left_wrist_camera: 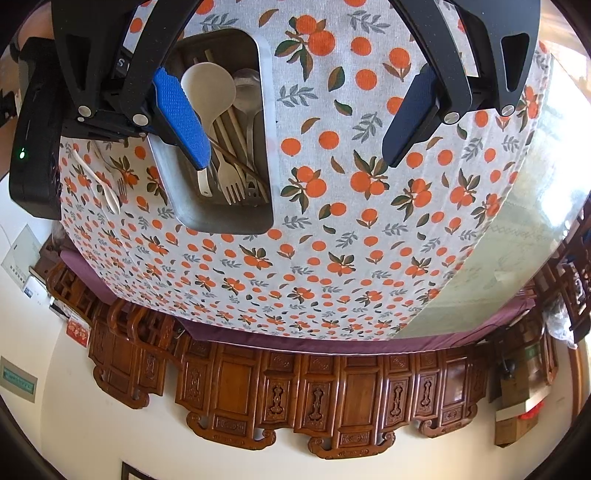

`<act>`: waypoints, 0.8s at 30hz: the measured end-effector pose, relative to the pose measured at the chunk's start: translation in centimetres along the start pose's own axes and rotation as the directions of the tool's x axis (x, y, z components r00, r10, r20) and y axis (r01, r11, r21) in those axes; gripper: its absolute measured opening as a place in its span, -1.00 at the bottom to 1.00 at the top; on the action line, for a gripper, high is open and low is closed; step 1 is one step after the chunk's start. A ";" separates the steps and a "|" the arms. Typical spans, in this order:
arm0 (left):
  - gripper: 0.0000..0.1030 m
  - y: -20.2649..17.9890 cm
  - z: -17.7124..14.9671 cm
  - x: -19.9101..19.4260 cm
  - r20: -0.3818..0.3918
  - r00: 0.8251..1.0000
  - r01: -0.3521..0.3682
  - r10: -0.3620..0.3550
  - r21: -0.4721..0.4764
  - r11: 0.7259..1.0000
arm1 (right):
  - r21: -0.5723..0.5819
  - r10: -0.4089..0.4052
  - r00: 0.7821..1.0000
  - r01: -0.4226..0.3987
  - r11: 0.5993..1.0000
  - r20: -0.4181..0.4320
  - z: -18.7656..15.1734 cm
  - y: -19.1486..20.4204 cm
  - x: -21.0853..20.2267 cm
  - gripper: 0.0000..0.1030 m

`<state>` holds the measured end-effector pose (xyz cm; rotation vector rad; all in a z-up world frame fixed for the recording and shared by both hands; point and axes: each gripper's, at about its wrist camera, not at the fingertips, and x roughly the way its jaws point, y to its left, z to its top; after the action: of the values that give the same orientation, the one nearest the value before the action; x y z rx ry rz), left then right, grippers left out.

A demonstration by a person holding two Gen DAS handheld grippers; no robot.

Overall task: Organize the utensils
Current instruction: 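Carry the wooden chopstick over the tray and lower it with the right tool, then grasp the white plastic spoon on the cloth with the right tool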

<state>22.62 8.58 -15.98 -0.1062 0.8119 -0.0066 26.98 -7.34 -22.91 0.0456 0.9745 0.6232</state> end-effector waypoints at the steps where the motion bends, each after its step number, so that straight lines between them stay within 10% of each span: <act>1: 0.75 0.0 0.0 0.0 0.001 1.000 -0.001 0.001 0.000 1.000 | 0.002 0.006 1.000 -0.006 1.000 0.000 0.1 0.0 0.0 -0.88; 12: 0.75 0.0 0.0 0.1 0.001 1.000 0.001 -0.001 0.001 1.000 | -0.034 0.022 0.999 -0.021 0.999 0.037 0.4 -0.2 -1.6 -0.82; 24: 0.75 -3.6 -0.2 0.8 -0.013 0.999 0.047 -0.046 0.051 0.998 | -0.088 -0.172 0.977 0.183 0.979 0.124 -0.2 -8.6 -9.6 -0.82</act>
<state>23.18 4.98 -16.31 -0.0766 0.8206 -0.0722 27.00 -19.40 -18.42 -0.0915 0.8241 0.4972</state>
